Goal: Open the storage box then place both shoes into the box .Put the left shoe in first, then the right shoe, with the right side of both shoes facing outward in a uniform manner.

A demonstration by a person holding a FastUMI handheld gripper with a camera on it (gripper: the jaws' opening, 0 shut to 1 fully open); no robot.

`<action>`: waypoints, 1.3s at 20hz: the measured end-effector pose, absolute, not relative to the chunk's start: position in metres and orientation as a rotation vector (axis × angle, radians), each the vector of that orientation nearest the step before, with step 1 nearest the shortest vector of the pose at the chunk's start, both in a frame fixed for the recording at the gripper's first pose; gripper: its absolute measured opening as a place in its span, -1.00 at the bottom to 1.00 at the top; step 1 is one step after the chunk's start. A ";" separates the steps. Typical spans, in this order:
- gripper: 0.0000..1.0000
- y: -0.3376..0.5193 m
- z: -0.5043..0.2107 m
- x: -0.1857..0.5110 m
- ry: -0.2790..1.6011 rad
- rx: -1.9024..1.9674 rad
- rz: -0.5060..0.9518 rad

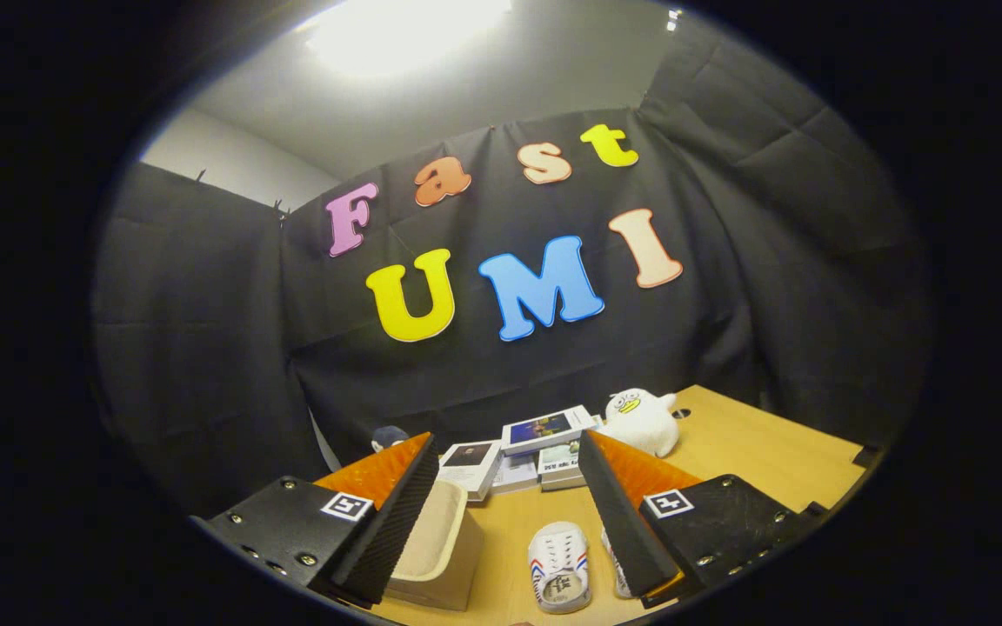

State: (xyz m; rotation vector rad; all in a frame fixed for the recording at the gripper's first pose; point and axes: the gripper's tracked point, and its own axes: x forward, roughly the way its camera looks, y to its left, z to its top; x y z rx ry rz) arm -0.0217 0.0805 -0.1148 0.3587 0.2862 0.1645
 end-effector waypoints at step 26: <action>0.92 0.203 -0.257 -0.056 0.906 1.080 0.343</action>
